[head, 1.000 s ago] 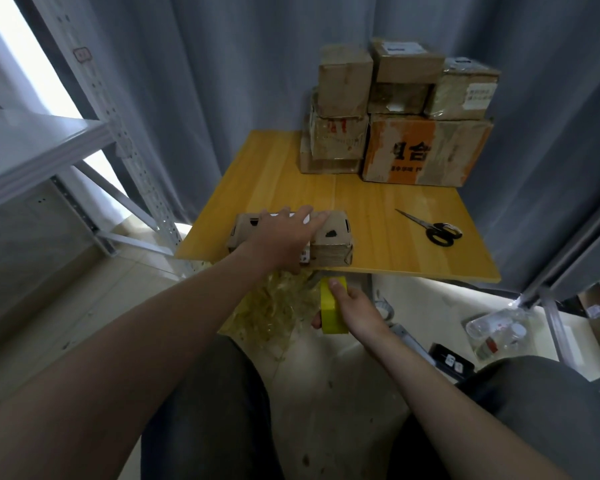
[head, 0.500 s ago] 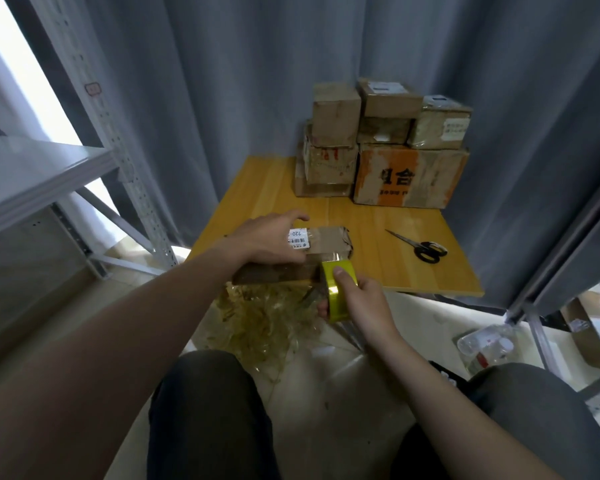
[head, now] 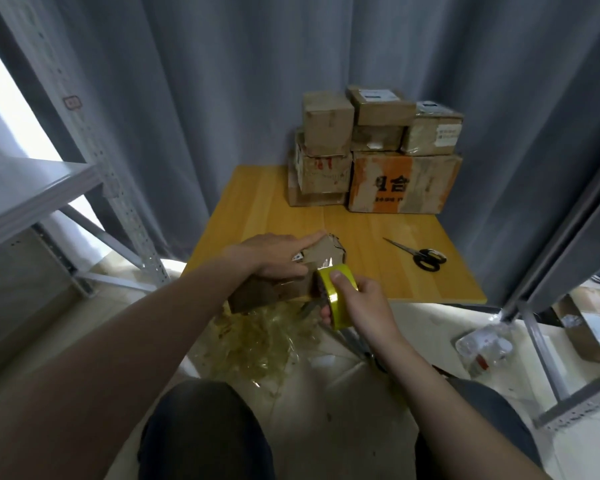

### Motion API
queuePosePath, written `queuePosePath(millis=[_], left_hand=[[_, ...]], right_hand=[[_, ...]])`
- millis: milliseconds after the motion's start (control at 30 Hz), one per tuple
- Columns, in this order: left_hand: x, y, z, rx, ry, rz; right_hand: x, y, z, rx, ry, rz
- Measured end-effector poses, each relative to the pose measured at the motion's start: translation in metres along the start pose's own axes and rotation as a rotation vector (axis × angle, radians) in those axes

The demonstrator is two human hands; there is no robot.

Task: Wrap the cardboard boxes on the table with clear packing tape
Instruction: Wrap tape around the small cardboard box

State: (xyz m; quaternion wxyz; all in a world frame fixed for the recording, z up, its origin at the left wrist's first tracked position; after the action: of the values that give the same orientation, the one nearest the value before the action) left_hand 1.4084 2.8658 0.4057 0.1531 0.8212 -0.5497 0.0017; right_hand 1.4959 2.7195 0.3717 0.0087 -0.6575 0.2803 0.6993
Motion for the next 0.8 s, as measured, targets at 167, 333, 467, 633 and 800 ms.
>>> queuePosePath(millis=[167,333,467,633,800], left_hand=[[0.016,0.008,-0.004,0.097,-0.003,0.121],[0.018,0.008,-0.001,0.121,0.019,0.193],[0.009,0.002,-0.001,0.083,0.107,0.183],[0.001,-0.01,-0.014,0.067,0.496,0.206],[-0.035,-0.023,-0.01,0.078,0.806,0.102]], right_hand=[[0.001,-0.006,-0.001,-0.022,0.012,-0.017],[0.006,-0.013,-0.001,-0.035,-0.027,-0.039],[0.002,-0.014,-0.001,-0.067,-0.018,-0.03],[-0.03,-0.017,-0.008,-0.137,-0.089,-0.082],[-0.064,-0.029,-0.007,-0.2,-0.08,-0.238]])
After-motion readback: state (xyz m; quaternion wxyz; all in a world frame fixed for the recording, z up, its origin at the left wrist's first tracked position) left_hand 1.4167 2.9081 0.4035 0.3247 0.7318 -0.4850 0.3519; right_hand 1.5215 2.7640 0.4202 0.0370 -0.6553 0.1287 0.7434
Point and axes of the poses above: each hand's wrist, its own y-axis away from the middle knuckle, its own z-axis out of the palm, x = y × z, the point moved 10 cm from there along -y, towards the middle knuckle, and after that the axes turned 13 degrees about z, right-handed, at the moved point
